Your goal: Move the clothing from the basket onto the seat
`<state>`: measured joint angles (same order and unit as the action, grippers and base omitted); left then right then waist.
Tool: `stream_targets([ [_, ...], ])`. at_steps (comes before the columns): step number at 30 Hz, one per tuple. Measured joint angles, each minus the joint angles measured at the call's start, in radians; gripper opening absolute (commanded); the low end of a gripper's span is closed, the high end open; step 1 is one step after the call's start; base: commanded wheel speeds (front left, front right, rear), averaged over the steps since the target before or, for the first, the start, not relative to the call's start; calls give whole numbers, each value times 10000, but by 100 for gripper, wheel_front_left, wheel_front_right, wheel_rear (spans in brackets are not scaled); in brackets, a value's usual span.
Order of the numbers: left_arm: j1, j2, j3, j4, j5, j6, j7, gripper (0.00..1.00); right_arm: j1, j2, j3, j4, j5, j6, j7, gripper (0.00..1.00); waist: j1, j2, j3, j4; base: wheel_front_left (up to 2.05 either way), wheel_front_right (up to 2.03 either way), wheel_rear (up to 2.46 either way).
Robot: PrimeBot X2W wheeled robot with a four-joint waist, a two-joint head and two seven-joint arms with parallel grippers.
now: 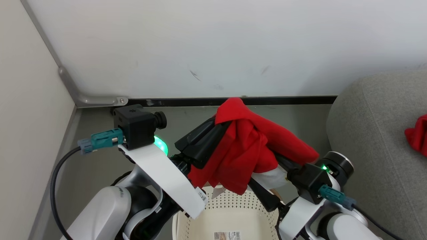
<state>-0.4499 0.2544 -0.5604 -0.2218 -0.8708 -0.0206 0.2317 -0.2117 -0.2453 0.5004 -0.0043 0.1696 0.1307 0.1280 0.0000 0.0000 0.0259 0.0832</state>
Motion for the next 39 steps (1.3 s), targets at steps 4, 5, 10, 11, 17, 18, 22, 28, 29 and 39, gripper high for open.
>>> stream_targets([
  [4, 0, 19, 61, -100, -77, 31, 58, 0, -62, 161, 65, -77, 123, 0, -257, 0, 0, 0, 34, 22, 0, 0, 0],
  [5, 1, 19, 77, -121, -79, 33, 58, 0, -98, 213, 79, -75, 159, 2, -311, 0, 0, 0, 44, 26, 0, 0, 0],
  [10, 1, 12, 184, -171, -186, 132, 71, 0, -165, 226, 77, -59, 169, 0, -504, 0, -1, 0, 64, 45, 0, 0, 0],
  [11, 1, 21, 253, -159, -242, 173, 71, 0, -165, 226, 98, -58, 169, 0, -520, 0, 0, 0, 64, 45, 0, 0, 0],
  [17, 10, 240, 596, 119, -332, 405, 69, 0, -167, 230, 121, -59, 169, 2, -669, 0, 0, 0, 68, 27, 0, 0, 0],
  [18, 21, 267, 637, 173, -324, 449, 69, 0, -172, 228, 136, -61, 171, 0, -677, 0, 0, 0, 71, 20, 0, 0, 0],
  [22, 106, 355, 704, 297, -224, 527, 63, 0, -192, 238, 180, -117, 198, 0, -754, 0, 0, 0, 100, -13, 0, 0, 0],
  [28, 192, 378, 1034, 646, -33, 878, -58, 100, -391, 232, 159, -221, 211, 0, -842, 0, 0, 0, 154, -71, 0, 0, 0],
  [29, 192, 401, 1053, 686, 0, 882, -94, 100, -401, 230, 144, -224, 211, 0, -842, 0, 0, 0, 161, -80, 0, 0, 0],
  [39, 193, 389, 1160, 754, 23, 909, -314, 100, -392, 190, -65, -167, 211, 0, -926, 0, 0, 0, 176, -118, 0, 0, 0],
])
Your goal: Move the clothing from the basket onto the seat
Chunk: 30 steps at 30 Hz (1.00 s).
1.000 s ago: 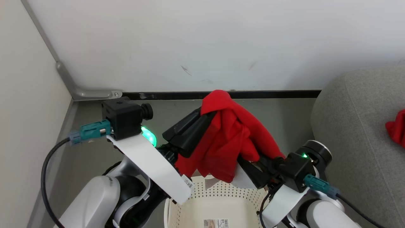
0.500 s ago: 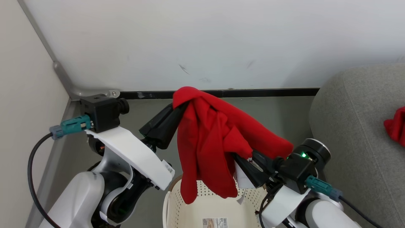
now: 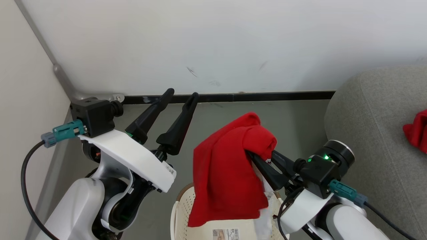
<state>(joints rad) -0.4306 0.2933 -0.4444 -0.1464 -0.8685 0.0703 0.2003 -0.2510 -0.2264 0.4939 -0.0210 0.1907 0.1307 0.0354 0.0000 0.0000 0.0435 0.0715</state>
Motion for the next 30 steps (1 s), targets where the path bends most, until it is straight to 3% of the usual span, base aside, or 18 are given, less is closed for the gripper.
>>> stream_targets([
  [16, -1, 119, -441, -132, 385, -786, -619, 100, 1, 6, -418, 86, -29, 0, -17, 0, 0, 0, -71, -44, 0, 0, 0],
  [30, 221, 94, -895, 115, 702, -1158, -911, 100, 58, 46, -1383, 123, -140, 0, -17, 0, 0, 0, -164, -267, 0, 0, 0],
])
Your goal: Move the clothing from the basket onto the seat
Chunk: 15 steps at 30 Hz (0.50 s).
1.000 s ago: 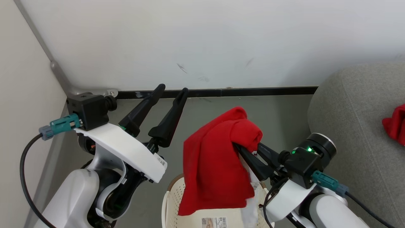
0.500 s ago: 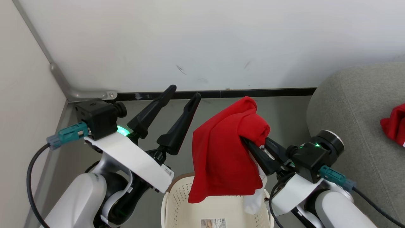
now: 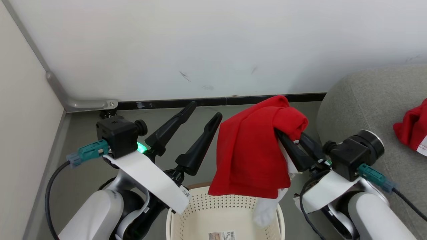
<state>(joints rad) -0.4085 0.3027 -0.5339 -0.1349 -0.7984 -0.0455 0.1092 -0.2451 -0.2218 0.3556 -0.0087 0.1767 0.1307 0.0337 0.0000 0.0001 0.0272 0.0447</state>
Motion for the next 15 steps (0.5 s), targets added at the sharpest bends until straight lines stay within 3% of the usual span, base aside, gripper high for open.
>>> stream_targets([
  [15, 4, -234, -389, 151, 226, -265, -497, 100, 216, -2, -1452, -190, -209, 0, 0, 0, 0, 0, 105, -501, 0, 0, 0],
])
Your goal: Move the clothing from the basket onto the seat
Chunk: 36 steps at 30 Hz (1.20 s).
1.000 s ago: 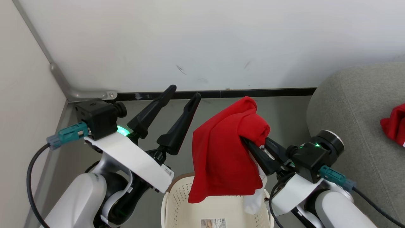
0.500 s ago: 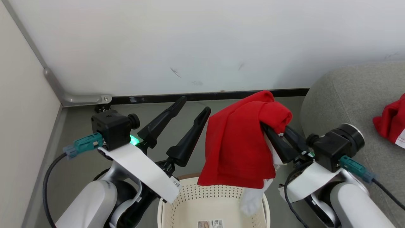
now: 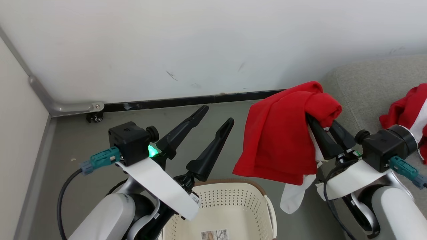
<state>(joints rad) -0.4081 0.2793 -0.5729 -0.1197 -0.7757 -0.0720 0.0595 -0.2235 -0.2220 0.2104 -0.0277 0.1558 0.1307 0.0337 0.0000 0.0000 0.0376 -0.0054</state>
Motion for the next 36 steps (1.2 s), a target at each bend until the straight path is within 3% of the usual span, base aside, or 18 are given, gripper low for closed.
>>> stream_targets([
  [36, 270, 109, -1289, 221, 1486, -424, -1705, 100, 171, 90, -1770, -903, -506, 0, 29, 0, 0, 0, 233, -1746, 0, 0, 0],
])
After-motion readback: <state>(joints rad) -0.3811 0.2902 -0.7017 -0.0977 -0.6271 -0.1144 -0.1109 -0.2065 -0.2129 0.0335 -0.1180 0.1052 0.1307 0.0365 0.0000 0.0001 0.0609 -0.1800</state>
